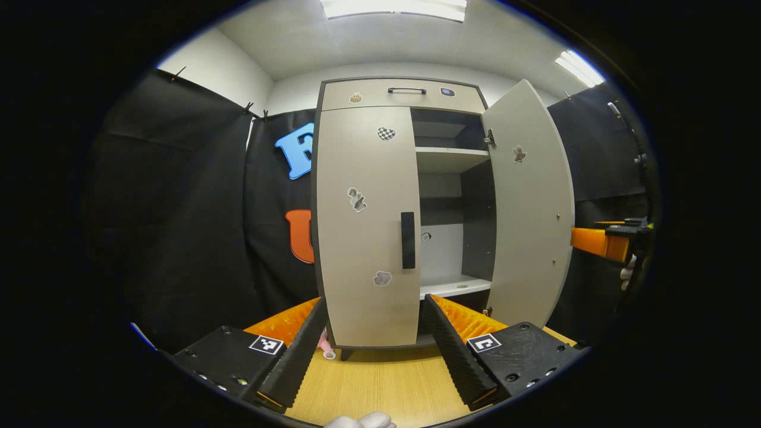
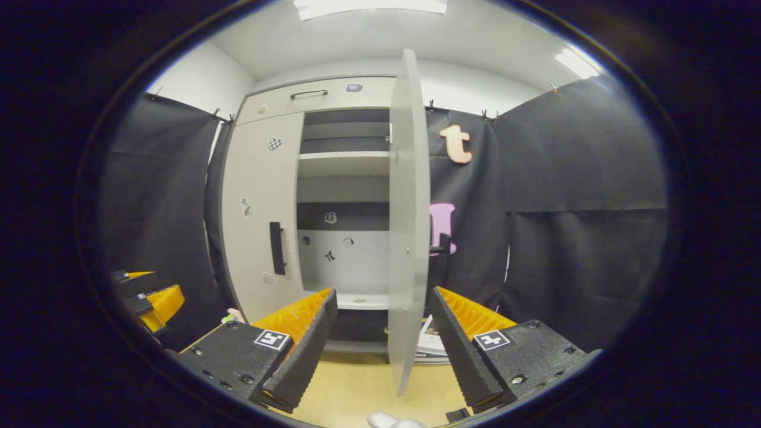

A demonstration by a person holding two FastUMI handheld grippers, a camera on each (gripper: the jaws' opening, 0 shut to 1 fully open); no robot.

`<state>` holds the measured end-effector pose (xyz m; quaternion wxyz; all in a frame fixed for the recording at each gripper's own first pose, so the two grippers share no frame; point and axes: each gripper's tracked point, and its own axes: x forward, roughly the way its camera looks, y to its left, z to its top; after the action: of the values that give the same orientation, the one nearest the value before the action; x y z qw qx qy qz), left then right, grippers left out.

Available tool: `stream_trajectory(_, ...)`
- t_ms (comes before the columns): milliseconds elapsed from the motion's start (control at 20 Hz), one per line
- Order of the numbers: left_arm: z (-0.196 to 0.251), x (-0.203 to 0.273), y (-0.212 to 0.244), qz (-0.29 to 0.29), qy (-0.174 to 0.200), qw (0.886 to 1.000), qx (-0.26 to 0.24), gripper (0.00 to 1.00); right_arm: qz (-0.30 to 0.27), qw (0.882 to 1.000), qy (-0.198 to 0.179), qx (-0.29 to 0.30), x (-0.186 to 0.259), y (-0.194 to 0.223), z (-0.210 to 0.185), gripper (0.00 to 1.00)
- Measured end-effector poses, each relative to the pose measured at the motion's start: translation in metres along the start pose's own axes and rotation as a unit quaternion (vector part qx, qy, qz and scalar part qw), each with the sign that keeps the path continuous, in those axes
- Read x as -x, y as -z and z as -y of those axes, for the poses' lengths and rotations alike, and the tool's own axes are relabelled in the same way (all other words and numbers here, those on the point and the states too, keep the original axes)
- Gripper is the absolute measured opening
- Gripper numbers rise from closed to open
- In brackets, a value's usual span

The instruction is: Open the right door of the double-door shoe cabinet with the right hand, and open the left door with the left hand.

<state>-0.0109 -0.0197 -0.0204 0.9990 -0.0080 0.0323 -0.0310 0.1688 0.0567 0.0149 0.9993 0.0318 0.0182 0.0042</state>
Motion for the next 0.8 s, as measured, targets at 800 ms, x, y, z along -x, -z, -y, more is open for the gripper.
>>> stream_trajectory(800,0.03,-0.135,-0.012,0.025,0.038,0.999,-0.006,0.96,-0.055,0.998,-0.012,-0.01,0.01,0.017,-0.022,0.98)
